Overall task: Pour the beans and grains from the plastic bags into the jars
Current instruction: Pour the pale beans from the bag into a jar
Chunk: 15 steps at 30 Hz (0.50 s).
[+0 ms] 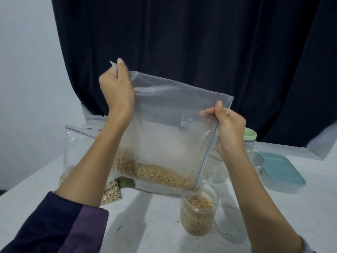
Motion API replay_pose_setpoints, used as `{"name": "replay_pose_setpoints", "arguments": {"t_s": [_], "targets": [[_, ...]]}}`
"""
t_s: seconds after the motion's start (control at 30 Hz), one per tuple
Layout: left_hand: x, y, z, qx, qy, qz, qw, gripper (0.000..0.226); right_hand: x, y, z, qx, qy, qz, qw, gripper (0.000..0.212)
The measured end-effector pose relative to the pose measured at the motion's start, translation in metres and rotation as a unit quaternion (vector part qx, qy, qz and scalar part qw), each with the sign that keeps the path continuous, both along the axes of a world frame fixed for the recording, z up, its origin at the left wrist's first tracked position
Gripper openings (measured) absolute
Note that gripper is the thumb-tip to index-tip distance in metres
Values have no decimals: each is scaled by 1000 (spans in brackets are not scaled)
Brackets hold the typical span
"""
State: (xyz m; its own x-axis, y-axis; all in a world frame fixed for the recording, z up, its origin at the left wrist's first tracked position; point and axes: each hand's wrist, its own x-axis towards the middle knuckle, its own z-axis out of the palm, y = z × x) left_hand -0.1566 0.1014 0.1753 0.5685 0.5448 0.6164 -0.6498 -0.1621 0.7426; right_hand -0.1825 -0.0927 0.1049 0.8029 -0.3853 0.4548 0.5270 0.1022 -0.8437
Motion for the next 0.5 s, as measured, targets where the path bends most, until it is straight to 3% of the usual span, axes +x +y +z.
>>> {"name": "replay_pose_setpoints", "arguments": {"t_s": [0.5], "targets": [[0, -2, -3, 3, 0, -1, 1000, 50, -8, -4, -1, -24, 0, 25, 999, 32]]}}
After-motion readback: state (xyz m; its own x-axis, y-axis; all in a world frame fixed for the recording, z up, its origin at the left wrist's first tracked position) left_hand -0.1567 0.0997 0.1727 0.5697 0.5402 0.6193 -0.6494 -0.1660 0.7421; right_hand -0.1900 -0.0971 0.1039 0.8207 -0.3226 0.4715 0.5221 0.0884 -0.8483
